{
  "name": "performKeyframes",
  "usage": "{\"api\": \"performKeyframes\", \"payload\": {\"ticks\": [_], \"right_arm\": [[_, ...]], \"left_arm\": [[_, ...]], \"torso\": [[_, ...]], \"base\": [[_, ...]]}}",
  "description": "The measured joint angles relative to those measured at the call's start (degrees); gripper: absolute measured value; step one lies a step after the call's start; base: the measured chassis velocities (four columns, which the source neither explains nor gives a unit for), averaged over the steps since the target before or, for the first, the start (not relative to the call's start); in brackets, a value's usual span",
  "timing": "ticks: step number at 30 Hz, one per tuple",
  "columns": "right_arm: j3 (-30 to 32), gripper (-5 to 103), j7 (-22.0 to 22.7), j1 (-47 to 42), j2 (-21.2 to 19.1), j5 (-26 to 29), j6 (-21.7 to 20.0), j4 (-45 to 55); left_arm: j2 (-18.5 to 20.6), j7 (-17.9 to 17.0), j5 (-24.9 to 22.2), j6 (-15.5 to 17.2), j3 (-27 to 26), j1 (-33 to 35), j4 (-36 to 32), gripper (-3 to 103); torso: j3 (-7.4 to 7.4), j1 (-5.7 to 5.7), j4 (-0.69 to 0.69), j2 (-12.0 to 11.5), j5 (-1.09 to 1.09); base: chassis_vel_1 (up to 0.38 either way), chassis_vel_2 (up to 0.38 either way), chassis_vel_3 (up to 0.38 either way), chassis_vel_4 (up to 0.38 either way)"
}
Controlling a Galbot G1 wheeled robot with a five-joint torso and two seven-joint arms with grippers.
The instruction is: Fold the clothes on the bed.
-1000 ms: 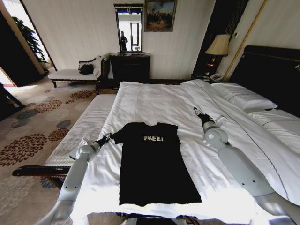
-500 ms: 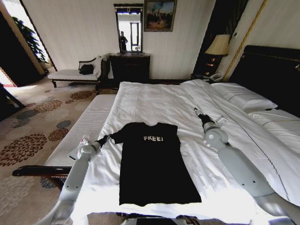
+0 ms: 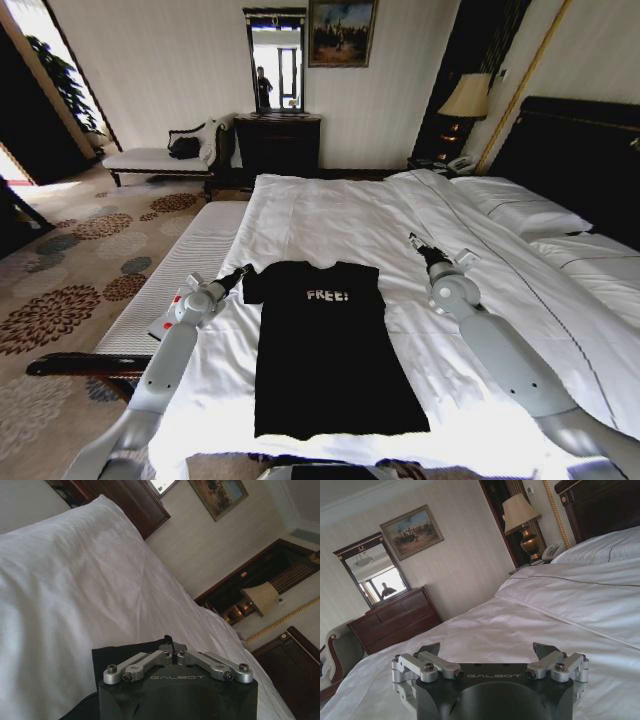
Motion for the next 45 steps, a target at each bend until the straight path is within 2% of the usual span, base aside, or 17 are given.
{"api": "performKeyframes", "payload": {"ticks": [4, 7, 13, 23, 33, 34, 36, 37, 39, 40, 43, 44, 45], "right_arm": [[0.0, 100, 0.0, -0.1, 0.0, -0.1, 0.0, -0.2], [0.1, 100, 0.0, -0.3, 0.1, -0.2, 0.0, -0.4], [0.1, 100, 0.0, -0.4, 0.4, -0.3, 0.0, -0.6], [-0.3, 100, 0.0, -0.4, 1.1, -0.6, 0.0, -0.9], [-0.3, 100, 0.0, -0.5, 1.1, -0.7, 0.0, -0.8], [-0.2, 100, 0.0, -0.6, 1.1, -0.7, 0.0, -0.7], [-0.1, 100, 0.0, -0.9, 1.1, -0.7, 0.0, -0.6], [-0.1, 100, 0.0, -0.9, 1.2, -0.7, 0.0, -0.6], [-0.1, 100, 0.0, -1.0, 1.3, -0.8, 0.0, -0.6], [-0.1, 100, 0.0, -1.0, 1.3, -0.8, 0.0, -0.6], [-0.2, 100, 0.0, -1.0, 1.5, -0.9, 0.0, -0.5], [-0.3, 100, 0.0, -1.0, 1.6, -0.9, 0.0, -0.5], [-0.4, 100, 0.0, -1.0, 1.6, -0.9, 0.0, -0.4]], "left_arm": [[0.1, 0.3, 1.4, -0.6, 4.4, -2.2, -0.1, 0], [-1.6, 0.3, 2.9, -1.3, 6.9, -3.6, 2.2, 0], [-4.0, 0.1, 4.1, -1.4, 8.3, -4.3, 4.0, 0], [-9.1, 0.1, 7.1, -2.0, 10.4, -7.3, 10.9, 0], [-12.0, -0.2, 9.9, -2.5, 11.6, -8.5, 13.0, 0], [-12.1, -0.5, 10.8, -2.7, 11.8, -8.5, 13.0, -3], [-12.0, -1.2, 11.5, -2.8, 12.1, -8.0, 12.3, 7], [-11.7, -1.8, 11.7, -2.8, 12.2, -7.7, 11.8, 7], [-10.6, -3.5, 12.6, -2.4, 12.2, -6.9, 11.1, 17], [-10.6, -3.5, 12.6, -2.4, 12.2, -6.9, 11.1, 17], [-9.2, -4.5, 13.7, -2.1, 12.0, -5.9, 10.2, 33], [-8.8, -4.6, 13.7, -2.1, 11.7, -5.6, 9.8, 33], [-8.5, -4.6, 13.7, -2.1, 11.2, -5.3, 9.2, 38]], "torso": [[0.0, 0.0, 0.01, 0.0, 0.0], [0.0, 0.0, 0.02, 0.0, 0.0], [0.0, 0.0, 0.02, 0.0, -0.01], [0.0, 0.0, 0.02, 0.0, 0.0], [0.0, -0.01, 0.01, 0.0, -0.01], [0.0, -0.01, 0.0, 0.0, -0.01], [0.0, -0.01, 0.01, 0.0, -0.01], [0.0, -0.01, 0.0, 0.0, -0.02], [0.0, -0.01, 0.01, 0.0, -0.01], [0.0, -0.01, 0.01, 0.0, -0.01], [0.0, -0.01, 0.03, 0.0, -0.02], [0.0, -0.01, 0.03, 0.0, -0.02], [0.0, -0.01, 0.03, 0.0, -0.02]], "base": [[0.0, 0.0, 0.0, 0.0], [0.0, 0.0, 0.0, 0.0], [0.0, 0.0, 0.0, 0.0], [0.0, 0.0, 0.0, 0.0], [0.0, 0.0, 0.0, 0.0], [0.0, 0.0, 0.0, 0.0], [0.0, 0.0, 0.0, 0.0], [0.0, 0.0, 0.0, 0.0], [0.0, 0.0, 0.0, 0.0], [0.0, 0.0, 0.0, 0.0], [0.0, 0.0, 0.0, 0.0], [0.0, 0.0, 0.0, 0.0], [0.0, 0.0, 0.0, 0.0]]}}
